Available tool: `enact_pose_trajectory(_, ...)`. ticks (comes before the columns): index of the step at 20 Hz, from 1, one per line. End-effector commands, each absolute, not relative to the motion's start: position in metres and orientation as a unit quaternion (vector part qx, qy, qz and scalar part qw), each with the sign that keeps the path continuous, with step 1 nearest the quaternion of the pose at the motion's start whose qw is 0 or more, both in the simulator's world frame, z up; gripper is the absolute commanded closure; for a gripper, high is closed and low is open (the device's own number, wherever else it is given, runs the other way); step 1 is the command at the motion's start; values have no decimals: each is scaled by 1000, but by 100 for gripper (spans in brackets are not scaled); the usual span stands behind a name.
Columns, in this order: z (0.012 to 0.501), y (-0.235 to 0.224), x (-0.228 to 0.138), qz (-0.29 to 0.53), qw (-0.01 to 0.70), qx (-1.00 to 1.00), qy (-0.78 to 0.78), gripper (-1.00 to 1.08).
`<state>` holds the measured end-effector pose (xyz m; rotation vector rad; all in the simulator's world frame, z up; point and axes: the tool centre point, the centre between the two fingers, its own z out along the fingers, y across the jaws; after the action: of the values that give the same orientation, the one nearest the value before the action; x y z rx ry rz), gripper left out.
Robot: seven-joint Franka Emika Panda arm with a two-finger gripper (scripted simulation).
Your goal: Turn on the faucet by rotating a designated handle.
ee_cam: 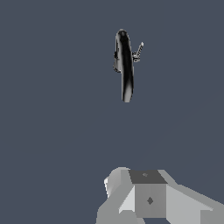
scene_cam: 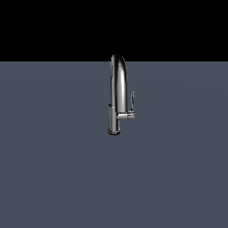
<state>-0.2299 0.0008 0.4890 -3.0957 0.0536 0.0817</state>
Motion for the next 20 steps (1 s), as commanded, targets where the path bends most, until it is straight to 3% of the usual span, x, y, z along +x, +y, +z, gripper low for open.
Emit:
enact_pose_trajectory(1,487,1,-220,39,33,-998,28,108)
enact_pose_trajectory(20,454,-12,-118,169,150,-963,149,108)
